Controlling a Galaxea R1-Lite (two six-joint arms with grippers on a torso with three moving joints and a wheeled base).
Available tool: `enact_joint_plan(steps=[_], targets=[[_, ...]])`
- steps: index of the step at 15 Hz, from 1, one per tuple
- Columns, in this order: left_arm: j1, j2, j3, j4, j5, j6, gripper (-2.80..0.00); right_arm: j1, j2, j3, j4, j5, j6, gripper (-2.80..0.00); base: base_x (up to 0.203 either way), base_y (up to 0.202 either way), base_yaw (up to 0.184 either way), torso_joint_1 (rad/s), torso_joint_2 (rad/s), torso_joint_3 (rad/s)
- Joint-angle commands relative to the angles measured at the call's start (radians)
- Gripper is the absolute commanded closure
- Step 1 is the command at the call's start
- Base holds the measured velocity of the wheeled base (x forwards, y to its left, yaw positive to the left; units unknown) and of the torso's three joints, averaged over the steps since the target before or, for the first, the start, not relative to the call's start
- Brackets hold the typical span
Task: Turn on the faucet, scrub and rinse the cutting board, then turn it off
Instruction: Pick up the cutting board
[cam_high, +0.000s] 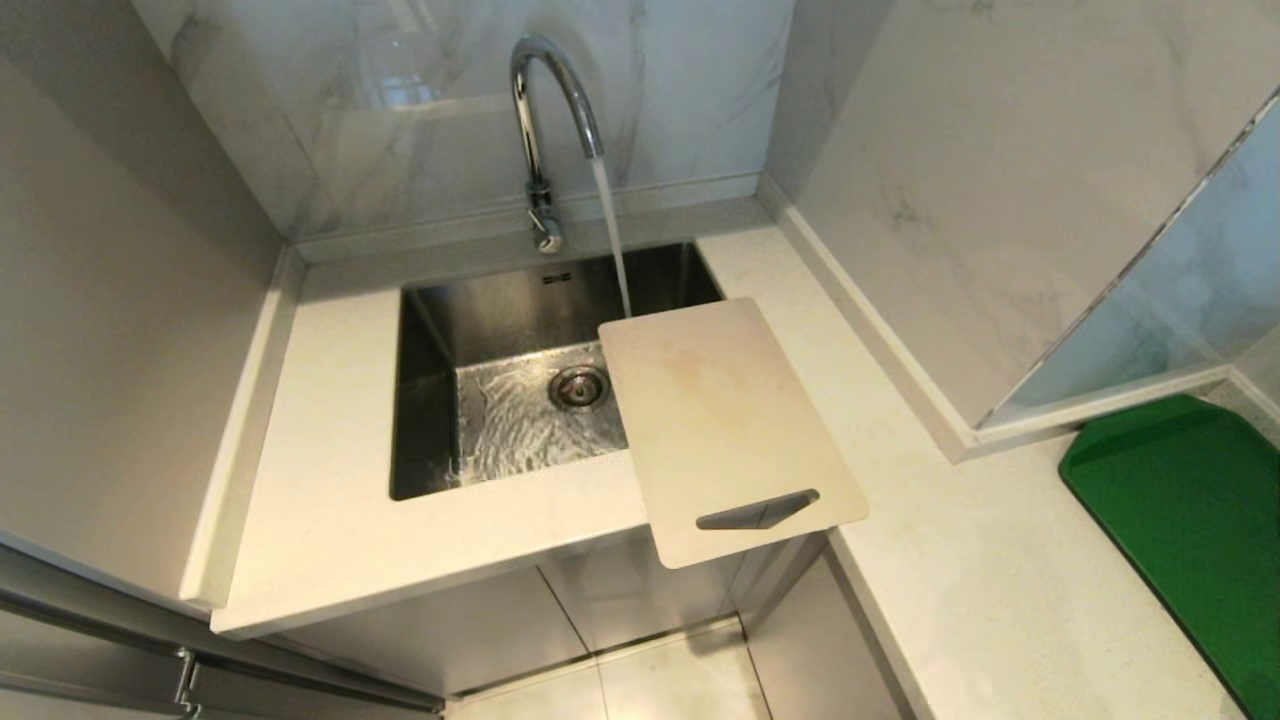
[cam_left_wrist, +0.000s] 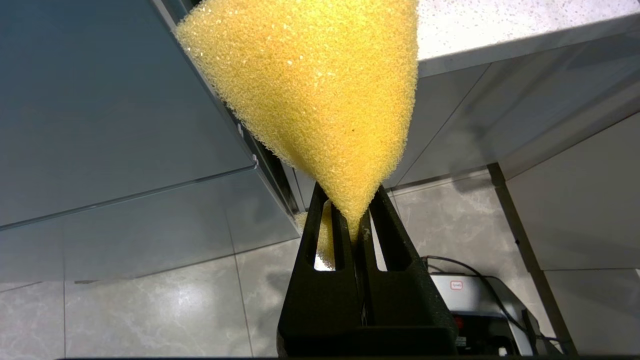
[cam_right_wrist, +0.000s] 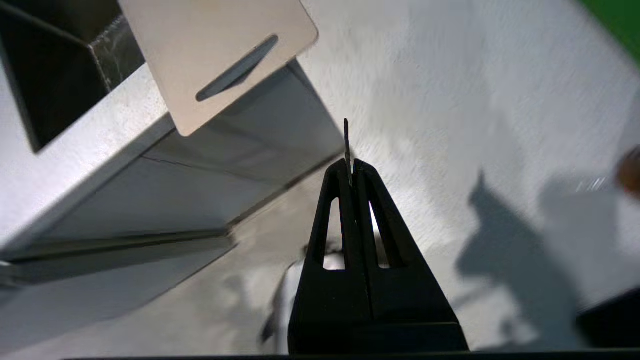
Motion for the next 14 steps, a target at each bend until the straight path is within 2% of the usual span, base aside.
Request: enact_joint_plan(steps=[1, 5, 8, 10, 14], targets=[[0.000, -0.002, -0.001, 0.002, 0.000, 0.000, 0.00, 0.000, 0.326, -0.126, 0.055, 0.005, 0.194, 0.00, 0.000, 0.000, 0.000, 0.000, 0.00, 0.000], [0.000, -0.002, 0.000, 0.001, 0.000, 0.000, 0.00, 0.028, 0.606, -0.252, 0.093, 0.010, 0.472, 0.00, 0.000, 0.000, 0.000, 0.000, 0.00, 0.000], [0.000, -0.002, 0.000, 0.002, 0.000, -0.002, 0.00, 0.133, 0.736, -0.279, 0.038, 0.011, 0.623, 0.00, 0.000, 0.000, 0.000, 0.000, 0.00, 0.000], [0.000, -0.002, 0.000, 0.001, 0.000, -0.002, 0.00, 0.173, 0.819, -0.281, -0.020, 0.008, 0.675, 0.00, 0.000, 0.000, 0.000, 0.000, 0.00, 0.000], [0.000, -0.002, 0.000, 0.002, 0.000, -0.002, 0.00, 0.187, 0.994, -0.318, -0.090, 0.007, 0.753, 0.00, 0.000, 0.000, 0.000, 0.000, 0.00, 0.000]])
